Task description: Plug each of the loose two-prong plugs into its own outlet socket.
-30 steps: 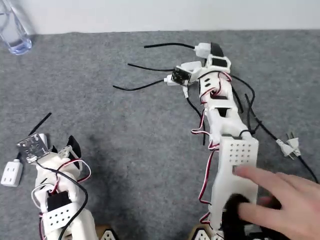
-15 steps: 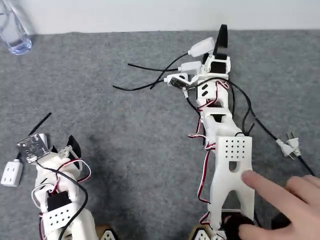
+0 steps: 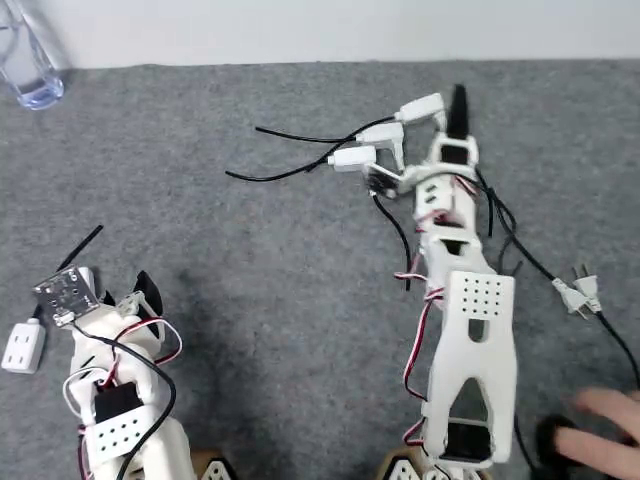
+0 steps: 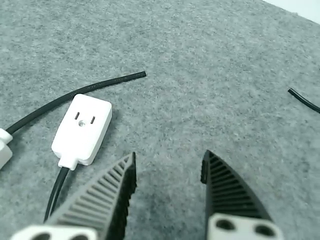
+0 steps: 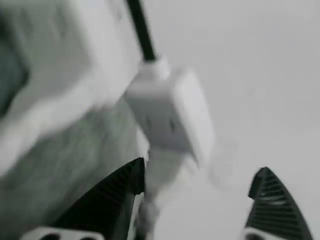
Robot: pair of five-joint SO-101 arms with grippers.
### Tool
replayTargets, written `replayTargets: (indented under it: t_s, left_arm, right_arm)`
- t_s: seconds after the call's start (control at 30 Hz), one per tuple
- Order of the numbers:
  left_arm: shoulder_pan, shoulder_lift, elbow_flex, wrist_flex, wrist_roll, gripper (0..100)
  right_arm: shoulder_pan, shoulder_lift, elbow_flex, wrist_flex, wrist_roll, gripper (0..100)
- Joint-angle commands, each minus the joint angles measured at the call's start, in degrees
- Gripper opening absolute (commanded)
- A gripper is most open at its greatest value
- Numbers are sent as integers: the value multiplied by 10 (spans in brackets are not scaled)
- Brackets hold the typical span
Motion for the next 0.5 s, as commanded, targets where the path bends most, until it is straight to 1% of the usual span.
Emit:
replayTargets:
  t_s: [0.0,0.1,0.27,0.37,0.47]
  left_arm:
    - [4,-5,-3,-9,-4,207]
    - [4,-5,-3,-9,-4,207]
    - [4,-5,-3,-9,-4,207]
    - [4,-5,-3,-9,-4,207]
    - [4,-5,-3,-9,-4,207]
  right_arm:
    - [56,24,-37,-18,4,308]
    - [85,54,-37,-39,1,345]
    - [109,90,-37,-69,1,340]
    - [118,94,-34,-80,-19,340]
    - [116,88,-34,-128,-27,340]
